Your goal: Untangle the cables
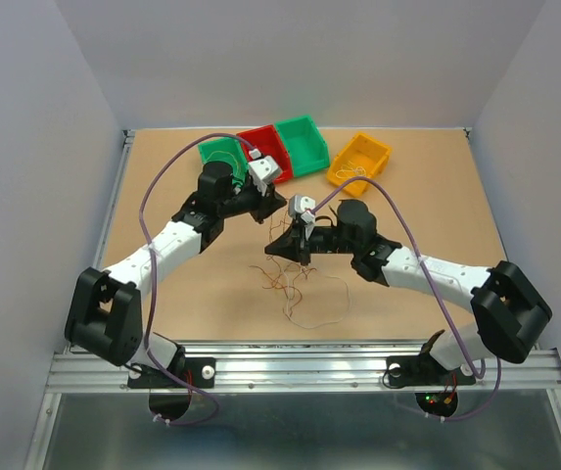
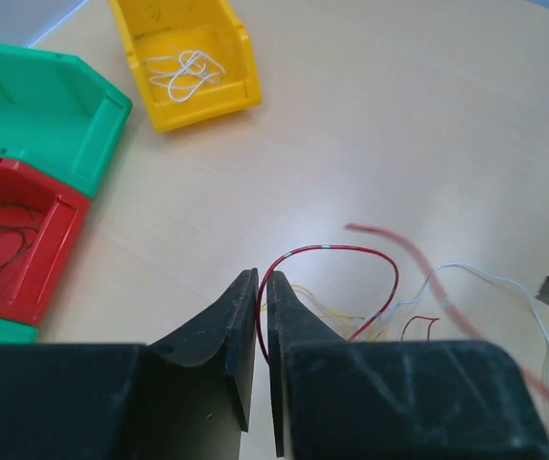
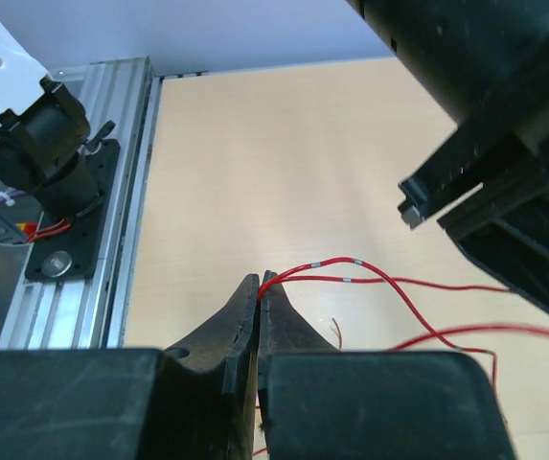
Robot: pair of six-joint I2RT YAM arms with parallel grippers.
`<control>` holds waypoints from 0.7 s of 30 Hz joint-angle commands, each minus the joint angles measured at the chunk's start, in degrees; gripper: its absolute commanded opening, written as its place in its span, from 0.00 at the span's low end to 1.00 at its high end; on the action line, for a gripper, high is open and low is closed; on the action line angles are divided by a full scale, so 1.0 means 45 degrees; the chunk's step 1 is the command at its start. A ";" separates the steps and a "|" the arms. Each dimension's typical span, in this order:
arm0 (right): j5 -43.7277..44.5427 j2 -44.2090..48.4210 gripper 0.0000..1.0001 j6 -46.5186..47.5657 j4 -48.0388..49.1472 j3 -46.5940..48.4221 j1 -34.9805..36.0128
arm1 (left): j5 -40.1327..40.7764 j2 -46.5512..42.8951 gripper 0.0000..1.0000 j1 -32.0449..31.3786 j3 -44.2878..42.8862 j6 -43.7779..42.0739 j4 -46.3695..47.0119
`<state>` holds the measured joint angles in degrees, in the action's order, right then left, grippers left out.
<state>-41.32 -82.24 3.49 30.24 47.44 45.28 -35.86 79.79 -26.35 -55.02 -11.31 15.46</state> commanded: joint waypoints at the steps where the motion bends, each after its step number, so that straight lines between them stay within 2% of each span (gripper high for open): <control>1: -0.0155 0.0714 0.00 0.0260 0.0175 0.0532 0.0153 | 0.0274 0.0627 0.17 -0.0102 -0.0877 -0.0572 0.0100; 7: 0.0412 0.1536 0.01 0.0066 0.0643 -0.0053 0.0153 | 0.0117 0.0941 0.05 -0.0121 -0.1054 -0.0884 -0.0136; 15: 0.0783 0.2940 0.01 -0.0579 0.2146 -0.0678 0.0134 | 0.0059 0.1545 0.02 -0.0297 -0.1287 -0.1256 -0.0428; 21: 0.4314 0.3742 0.01 -0.1496 0.4329 -0.1750 0.0153 | -0.0216 0.1723 0.00 -0.0414 -0.1464 -0.1393 -0.0702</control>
<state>-27.22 -70.37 0.58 32.82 41.63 44.62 -39.97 86.24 -28.99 -60.14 -14.20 12.71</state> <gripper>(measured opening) 0.024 0.083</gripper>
